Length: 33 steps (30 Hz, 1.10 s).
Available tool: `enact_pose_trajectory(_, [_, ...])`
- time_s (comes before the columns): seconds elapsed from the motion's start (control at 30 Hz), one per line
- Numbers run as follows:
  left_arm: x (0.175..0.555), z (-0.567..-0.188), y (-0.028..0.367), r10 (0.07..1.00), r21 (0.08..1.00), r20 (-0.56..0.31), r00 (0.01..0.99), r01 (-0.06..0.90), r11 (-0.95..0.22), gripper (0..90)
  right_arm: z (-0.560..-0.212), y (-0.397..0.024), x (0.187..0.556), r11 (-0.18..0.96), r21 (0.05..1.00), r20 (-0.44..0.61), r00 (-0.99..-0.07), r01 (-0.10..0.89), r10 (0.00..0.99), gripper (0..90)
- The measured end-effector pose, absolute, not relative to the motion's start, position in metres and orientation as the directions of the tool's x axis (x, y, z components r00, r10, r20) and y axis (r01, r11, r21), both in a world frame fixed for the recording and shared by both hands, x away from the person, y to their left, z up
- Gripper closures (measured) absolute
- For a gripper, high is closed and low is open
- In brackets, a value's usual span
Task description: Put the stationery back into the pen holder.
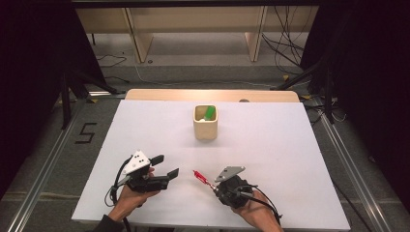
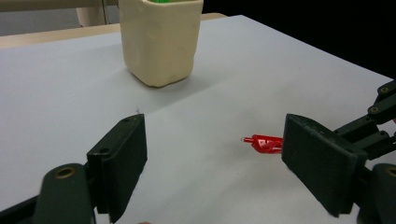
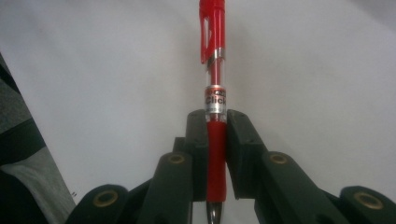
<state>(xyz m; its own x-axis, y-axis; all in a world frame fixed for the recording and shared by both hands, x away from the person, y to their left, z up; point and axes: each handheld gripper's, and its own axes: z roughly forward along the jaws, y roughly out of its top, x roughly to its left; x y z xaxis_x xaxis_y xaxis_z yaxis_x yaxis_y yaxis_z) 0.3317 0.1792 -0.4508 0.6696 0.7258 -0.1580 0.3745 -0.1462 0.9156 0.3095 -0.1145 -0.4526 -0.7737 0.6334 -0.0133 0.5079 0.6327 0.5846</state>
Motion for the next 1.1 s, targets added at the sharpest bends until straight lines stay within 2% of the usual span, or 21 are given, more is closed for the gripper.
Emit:
enact_pose_trajectory(0.33, [0.333, -0.433, 0.175, 0.707, 0.911, -0.147, 0.692, 0.373, -0.176, 21.7, -0.442, -0.133, 0.295, 0.666, 0.651, -0.137, -0.807, 0.364, 0.575, 80.4])
enact_pose_trajectory(0.47, [0.336, -0.425, 0.168, 0.674, 0.895, -0.129, 0.727, 0.378, -0.237, 21.0, -0.440, -0.137, 0.290, 0.684, 0.669, -0.214, -0.805, 0.292, 0.553, 80.4])
enact_pose_trajectory(0.87, [0.347, -0.404, 0.146, 0.578, 0.835, -0.044, 0.815, 0.348, -0.426, 20.9, -0.443, -0.136, 0.275, 0.774, 0.625, -0.413, -0.797, 0.105, 0.441, 80.4])
enact_pose_trajectory(1.1, [0.348, -0.394, 0.127, 0.511, 0.804, -0.035, 0.859, 0.328, -0.496, 20.9, -0.447, -0.130, 0.264, 0.815, 0.579, -0.522, -0.770, -0.004, 0.366, 80.4])
